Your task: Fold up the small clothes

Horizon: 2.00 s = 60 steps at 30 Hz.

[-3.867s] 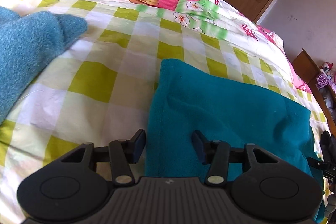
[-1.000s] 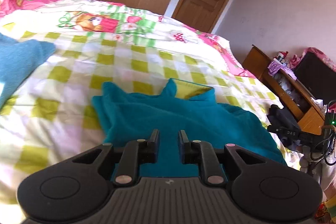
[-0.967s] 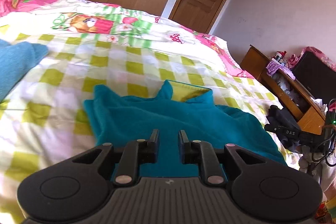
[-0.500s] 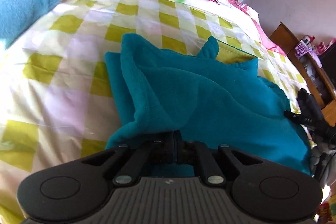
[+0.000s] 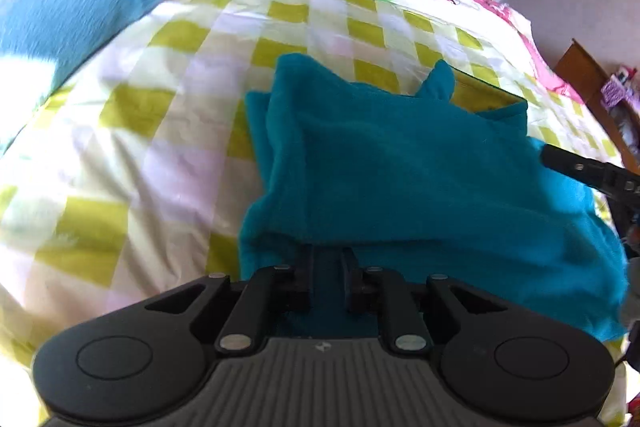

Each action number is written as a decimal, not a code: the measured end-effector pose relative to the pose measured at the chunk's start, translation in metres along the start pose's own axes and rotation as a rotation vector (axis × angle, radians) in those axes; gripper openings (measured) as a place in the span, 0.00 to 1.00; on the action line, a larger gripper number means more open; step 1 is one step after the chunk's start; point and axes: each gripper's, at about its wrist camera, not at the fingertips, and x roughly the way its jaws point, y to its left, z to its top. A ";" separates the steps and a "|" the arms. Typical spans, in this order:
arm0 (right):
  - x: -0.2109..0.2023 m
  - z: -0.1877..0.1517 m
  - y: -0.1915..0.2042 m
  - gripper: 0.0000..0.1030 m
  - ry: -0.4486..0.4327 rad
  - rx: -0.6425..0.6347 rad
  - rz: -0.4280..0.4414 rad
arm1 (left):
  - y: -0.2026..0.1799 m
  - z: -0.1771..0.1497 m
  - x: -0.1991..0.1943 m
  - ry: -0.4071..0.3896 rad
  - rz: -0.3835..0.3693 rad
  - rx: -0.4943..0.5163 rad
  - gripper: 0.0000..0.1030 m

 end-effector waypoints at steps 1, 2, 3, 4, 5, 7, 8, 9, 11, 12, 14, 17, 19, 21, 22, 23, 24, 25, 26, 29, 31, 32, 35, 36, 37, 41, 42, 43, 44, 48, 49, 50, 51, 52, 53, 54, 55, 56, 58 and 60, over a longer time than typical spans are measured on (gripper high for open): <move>0.007 0.001 0.010 0.24 0.015 -0.006 0.037 | 0.000 -0.004 -0.006 -0.005 -0.006 0.008 0.30; 0.015 0.003 0.021 0.24 0.032 -0.022 0.067 | -0.001 -0.008 -0.010 -0.008 -0.002 0.019 0.30; 0.021 0.005 0.031 0.24 0.043 -0.039 0.081 | -0.002 -0.013 -0.012 -0.002 -0.001 0.023 0.31; 0.028 0.007 0.045 0.24 0.048 -0.062 0.096 | -0.003 -0.017 -0.010 0.016 -0.008 0.026 0.32; 0.035 0.009 0.057 0.24 0.053 -0.082 0.115 | -0.003 -0.022 -0.009 0.025 -0.009 0.030 0.33; 0.052 0.014 0.080 0.25 0.088 -0.104 0.163 | -0.004 -0.028 -0.014 0.003 -0.013 0.039 0.33; 0.061 0.016 0.091 0.26 0.107 -0.103 0.191 | -0.001 -0.029 -0.018 -0.006 -0.030 0.022 0.33; 0.069 0.017 0.101 0.26 0.119 -0.103 0.226 | 0.004 -0.028 -0.024 -0.012 -0.058 -0.007 0.33; 0.080 0.016 0.122 0.25 0.153 -0.115 0.250 | 0.016 -0.030 -0.040 -0.029 -0.106 -0.051 0.33; 0.079 0.013 0.133 0.25 0.157 -0.141 0.249 | 0.021 -0.032 -0.050 -0.047 -0.118 -0.059 0.33; 0.068 0.009 0.144 0.25 0.115 -0.185 0.261 | 0.027 -0.035 -0.063 -0.078 -0.124 -0.058 0.36; 0.059 0.007 0.151 0.28 0.143 -0.203 0.276 | 0.026 -0.039 -0.063 -0.123 -0.119 -0.042 0.47; 0.059 0.004 0.157 0.34 0.183 -0.218 0.279 | 0.024 -0.039 -0.052 -0.123 -0.115 -0.030 0.48; 0.061 0.001 0.166 0.34 0.198 -0.244 0.260 | 0.024 -0.038 -0.041 -0.115 -0.107 -0.029 0.51; 0.061 0.001 0.170 0.34 0.201 -0.257 0.254 | 0.026 -0.038 -0.037 -0.100 -0.108 -0.034 0.50; 0.062 0.001 0.173 0.34 0.205 -0.263 0.252 | 0.028 -0.037 -0.036 -0.083 -0.115 -0.052 0.49; 0.062 0.002 0.175 0.34 0.209 -0.264 0.249 | 0.032 -0.037 -0.036 -0.075 -0.133 -0.070 0.37; 0.063 0.003 0.177 0.34 0.216 -0.268 0.243 | 0.034 -0.038 -0.038 -0.068 -0.147 -0.069 0.29; 0.063 0.004 0.179 0.34 0.219 -0.274 0.235 | 0.036 -0.039 -0.040 -0.063 -0.159 -0.058 0.22; 0.063 0.008 0.182 0.36 0.207 -0.275 0.212 | 0.037 -0.048 -0.046 -0.044 -0.223 -0.044 0.21; 0.069 0.010 0.184 0.40 0.223 -0.256 0.207 | 0.032 -0.054 -0.050 -0.041 -0.235 -0.021 0.21; 0.073 0.010 0.187 0.40 0.234 -0.250 0.210 | 0.030 -0.056 -0.053 -0.049 -0.242 -0.011 0.21; 0.085 0.007 0.199 0.42 0.264 -0.255 0.209 | 0.030 -0.059 -0.065 -0.095 -0.243 -0.009 0.20; 0.091 0.004 0.205 0.40 0.285 -0.271 0.201 | 0.031 -0.060 -0.070 -0.117 -0.238 0.000 0.20; 0.095 0.001 0.209 0.37 0.292 -0.289 0.171 | 0.031 -0.061 -0.074 -0.131 -0.238 0.009 0.20; 0.108 -0.007 0.207 0.07 0.352 -0.279 0.119 | 0.030 -0.067 -0.082 -0.127 -0.272 0.022 0.20; 0.103 -0.007 0.206 0.06 0.340 -0.270 0.128 | 0.029 -0.068 -0.083 -0.125 -0.293 0.026 0.20; 0.095 -0.005 0.206 0.06 0.323 -0.265 0.142 | 0.028 -0.069 -0.084 -0.124 -0.320 0.027 0.20; 0.086 -0.003 0.207 0.06 0.310 -0.260 0.161 | 0.026 -0.071 -0.085 -0.117 -0.339 0.027 0.20; 0.070 0.000 0.217 0.08 0.258 -0.282 0.192 | 0.022 -0.077 -0.074 -0.011 -0.312 0.026 0.20; 0.080 -0.003 0.219 0.11 0.283 -0.288 0.188 | 0.024 -0.078 -0.074 -0.006 -0.306 0.007 0.20; 0.094 -0.009 0.219 0.13 0.332 -0.288 0.193 | 0.026 -0.078 -0.077 -0.009 -0.309 -0.014 0.20; 0.106 -0.015 0.218 0.17 0.374 -0.284 0.192 | 0.027 -0.076 -0.081 -0.015 -0.300 -0.019 0.20; 0.116 -0.022 0.216 0.18 0.392 -0.267 0.179 | 0.025 -0.075 -0.088 -0.031 -0.281 -0.005 0.20; 0.119 -0.026 0.214 0.18 0.390 -0.256 0.177 | 0.022 -0.073 -0.095 -0.053 -0.255 0.014 0.20; 0.116 -0.026 0.211 0.18 0.372 -0.231 0.181 | 0.018 -0.070 -0.102 -0.078 -0.232 0.033 0.20; 0.109 -0.023 0.206 0.19 0.345 -0.196 0.203 | 0.014 -0.067 -0.108 -0.103 -0.218 0.055 0.20; 0.099 -0.017 0.200 0.22 0.314 -0.159 0.233 | 0.009 -0.063 -0.115 -0.125 -0.206 0.078 0.20; 0.074 -0.001 0.183 0.29 0.231 -0.105 0.268 | -0.005 -0.054 -0.124 -0.165 -0.175 0.135 0.21; 0.046 0.014 0.157 0.31 0.152 -0.062 0.273 | -0.021 -0.046 -0.126 -0.195 -0.177 0.180 0.23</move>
